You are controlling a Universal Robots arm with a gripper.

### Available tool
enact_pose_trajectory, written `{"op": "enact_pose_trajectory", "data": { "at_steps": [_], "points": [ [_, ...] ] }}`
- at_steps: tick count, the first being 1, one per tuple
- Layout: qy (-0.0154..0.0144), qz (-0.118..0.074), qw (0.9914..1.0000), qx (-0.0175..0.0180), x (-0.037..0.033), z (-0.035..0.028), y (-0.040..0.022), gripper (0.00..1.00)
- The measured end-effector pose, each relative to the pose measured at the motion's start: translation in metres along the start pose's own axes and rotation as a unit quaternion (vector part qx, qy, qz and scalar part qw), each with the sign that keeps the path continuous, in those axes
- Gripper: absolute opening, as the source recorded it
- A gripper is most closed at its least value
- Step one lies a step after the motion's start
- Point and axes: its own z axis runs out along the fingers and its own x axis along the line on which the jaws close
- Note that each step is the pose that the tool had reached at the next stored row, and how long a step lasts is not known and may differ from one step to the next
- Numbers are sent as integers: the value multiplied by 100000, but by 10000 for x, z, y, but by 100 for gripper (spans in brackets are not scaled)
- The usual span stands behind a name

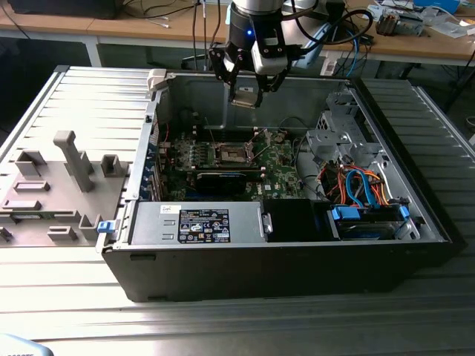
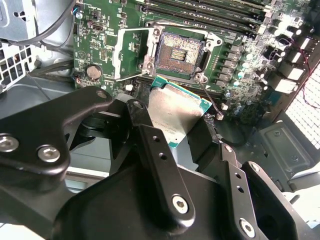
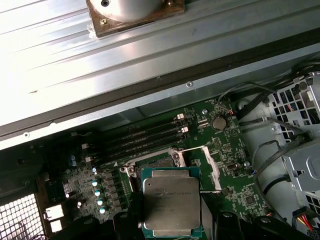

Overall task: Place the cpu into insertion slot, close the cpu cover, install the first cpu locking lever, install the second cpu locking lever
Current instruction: 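Place the cpu into insertion slot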

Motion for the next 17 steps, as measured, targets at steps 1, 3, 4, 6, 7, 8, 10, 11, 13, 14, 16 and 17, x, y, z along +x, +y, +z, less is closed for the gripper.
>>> {"op": "enact_pose_trajectory", "data": {
  "at_steps": [1, 3, 4, 6, 7, 8, 10, 11, 13, 14, 16, 17],
  "points": [
    [-4, 43, 100000, -2, 0, 0, 0, 55],
    [-17, 171, 100000, -4, 0, 0, 0, 55],
    [-25, 256, 100000, -3, 0, 0, 0, 55],
    [-40, 425, 99999, -10, 0, 0, 0, 55],
    [-45, 471, 99999, -11, 0, 0, 0, 55],
    [-45, 514, 99999, -11, 0, 0, 0, 55],
    [-58, 638, 99998, -11, 0, 0, 0, 55],
    [-59, 679, 99998, -15, 0, 0, 0, 55],
    [-76, 855, 99996, -18, 0, 0, 0, 55],
    [-84, 923, 99996, -19, 0, 0, 0, 55],
    [-90, 1005, 99995, -19, 0, 0, 0, 55],
    [-95, 1064, 99994, -20, 0, 0, 0, 55]
  ]
}}
